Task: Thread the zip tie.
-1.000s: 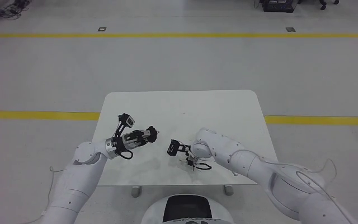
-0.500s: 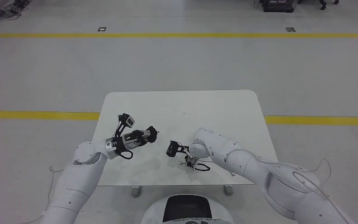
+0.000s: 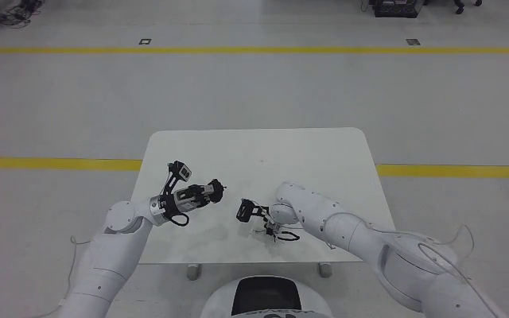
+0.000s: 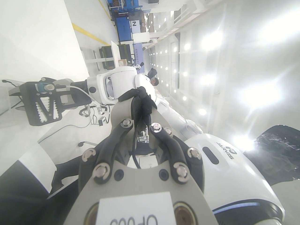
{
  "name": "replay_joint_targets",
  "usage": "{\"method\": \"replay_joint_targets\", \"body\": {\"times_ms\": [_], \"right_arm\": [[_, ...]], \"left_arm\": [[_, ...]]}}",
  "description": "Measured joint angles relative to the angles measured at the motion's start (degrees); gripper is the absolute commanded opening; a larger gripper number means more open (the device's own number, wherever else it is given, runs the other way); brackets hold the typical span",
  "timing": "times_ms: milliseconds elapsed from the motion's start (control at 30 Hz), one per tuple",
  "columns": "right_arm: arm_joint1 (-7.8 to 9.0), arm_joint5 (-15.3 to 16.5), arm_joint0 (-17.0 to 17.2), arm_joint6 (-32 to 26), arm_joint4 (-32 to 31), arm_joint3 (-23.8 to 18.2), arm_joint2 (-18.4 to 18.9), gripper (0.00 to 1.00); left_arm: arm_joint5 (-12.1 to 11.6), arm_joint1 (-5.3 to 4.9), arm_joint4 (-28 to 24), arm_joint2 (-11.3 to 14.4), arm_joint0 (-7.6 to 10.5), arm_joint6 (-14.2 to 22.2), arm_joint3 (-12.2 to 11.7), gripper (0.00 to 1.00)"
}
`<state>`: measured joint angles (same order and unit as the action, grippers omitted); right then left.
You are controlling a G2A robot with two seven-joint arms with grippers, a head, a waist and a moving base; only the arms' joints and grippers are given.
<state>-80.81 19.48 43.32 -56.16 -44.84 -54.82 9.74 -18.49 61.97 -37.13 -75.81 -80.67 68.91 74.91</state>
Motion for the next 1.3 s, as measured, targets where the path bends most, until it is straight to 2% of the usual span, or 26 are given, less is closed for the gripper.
{"method": "replay_joint_targets", "body": {"times_ms": [500, 600, 767, 1033, 1300], "right_arm": [[-0.65, 0.0, 0.4, -0.6, 0.5, 1.2, 0.0, 0.14], [-0.84, 0.0, 0.4, -0.7, 0.5, 1.7, 0.0, 0.11], [-1.09, 0.0, 0.4, -0.8, 0.8, 2.2, 0.0, 0.00], [-1.20, 0.0, 0.2, -1.2, 0.7, 2.2, 0.0, 0.00], [-0.20, 0.0, -0.6, -2.3, 1.2, -0.5, 0.0, 0.00]], "left_arm": [[0.0, 0.00, 0.0, 0.0, 0.00, 0.0, 0.0, 0.00], [0.0, 0.00, 0.0, 0.0, 0.00, 0.0, 0.0, 0.00], [0.0, 0.00, 0.0, 0.0, 0.00, 0.0, 0.0, 0.00], [0.0, 0.00, 0.0, 0.0, 0.00, 0.0, 0.0, 0.00], [0.0, 0.00, 0.0, 0.0, 0.00, 0.0, 0.0, 0.00]]}}
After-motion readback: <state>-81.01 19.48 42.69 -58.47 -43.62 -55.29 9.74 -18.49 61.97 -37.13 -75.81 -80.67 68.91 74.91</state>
